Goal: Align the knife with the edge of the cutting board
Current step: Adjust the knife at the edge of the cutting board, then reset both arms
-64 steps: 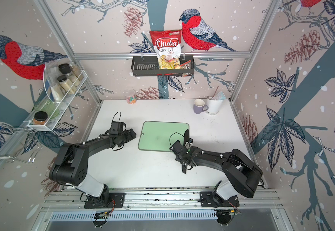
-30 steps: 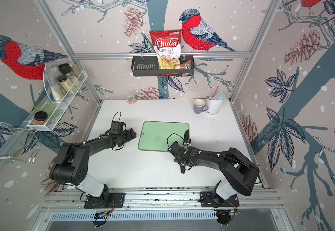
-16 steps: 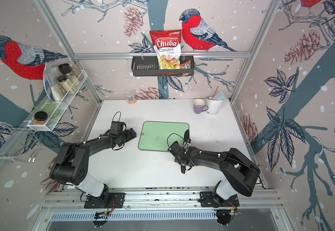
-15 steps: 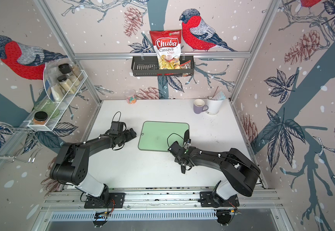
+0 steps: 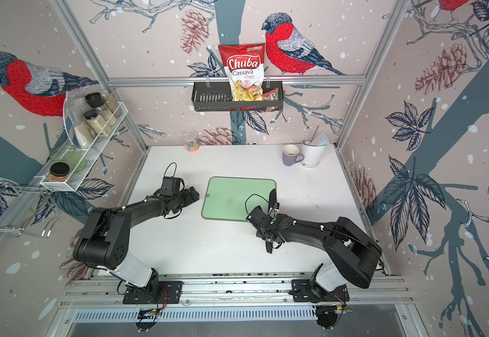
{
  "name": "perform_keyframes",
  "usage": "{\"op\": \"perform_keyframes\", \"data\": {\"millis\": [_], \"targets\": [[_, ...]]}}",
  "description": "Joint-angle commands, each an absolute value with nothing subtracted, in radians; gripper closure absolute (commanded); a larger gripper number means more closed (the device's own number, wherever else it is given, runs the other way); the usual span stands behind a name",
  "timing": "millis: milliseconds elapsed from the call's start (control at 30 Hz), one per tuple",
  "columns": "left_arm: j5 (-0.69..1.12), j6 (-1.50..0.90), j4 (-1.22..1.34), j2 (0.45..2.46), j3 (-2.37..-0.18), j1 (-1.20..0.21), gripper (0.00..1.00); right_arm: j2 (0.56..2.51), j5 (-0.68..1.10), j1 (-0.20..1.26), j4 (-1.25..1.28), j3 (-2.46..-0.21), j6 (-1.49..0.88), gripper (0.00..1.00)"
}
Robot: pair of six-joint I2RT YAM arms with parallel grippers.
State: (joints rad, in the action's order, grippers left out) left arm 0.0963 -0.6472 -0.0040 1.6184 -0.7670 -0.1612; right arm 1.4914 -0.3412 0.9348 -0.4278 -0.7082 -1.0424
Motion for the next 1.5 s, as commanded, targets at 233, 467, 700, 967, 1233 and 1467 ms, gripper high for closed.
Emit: {"op": "perform_keyframes", "data": {"millis": [233, 467, 700, 967, 1233, 1467], "targets": [[0.088, -0.650, -0.118, 1.598, -0.757, -0.164, 0.05, 1.432, -0.378, 0.953, -0.480, -0.724, -1.028, 0.36], [-0.030, -0.609, -0.118, 1.356, -0.706, -0.168, 0.05, 1.132, -0.528, 0.904, -0.566, -0.788, -0.865, 0.11], [-0.237, -0.452, 0.041, 1.005, -0.551, -0.206, 0.03, 0.758, -0.583, 0.603, -0.303, -0.600, -0.556, 0.01], [-0.351, -0.182, 0.310, 0.906, -0.376, -0.211, 0.03, 0.667, -0.499, 0.249, -0.066, -0.380, -0.278, 0.01], [-0.412, 0.004, 0.773, 1.300, -0.309, -0.188, 0.05, 0.880, -0.295, 0.014, 0.266, -0.239, -0.318, 0.01], [-0.276, 0.049, 0.949, 1.524, -0.352, -0.096, 0.05, 1.107, -0.434, 0.034, 0.620, -0.250, -0.219, 0.00]]}}
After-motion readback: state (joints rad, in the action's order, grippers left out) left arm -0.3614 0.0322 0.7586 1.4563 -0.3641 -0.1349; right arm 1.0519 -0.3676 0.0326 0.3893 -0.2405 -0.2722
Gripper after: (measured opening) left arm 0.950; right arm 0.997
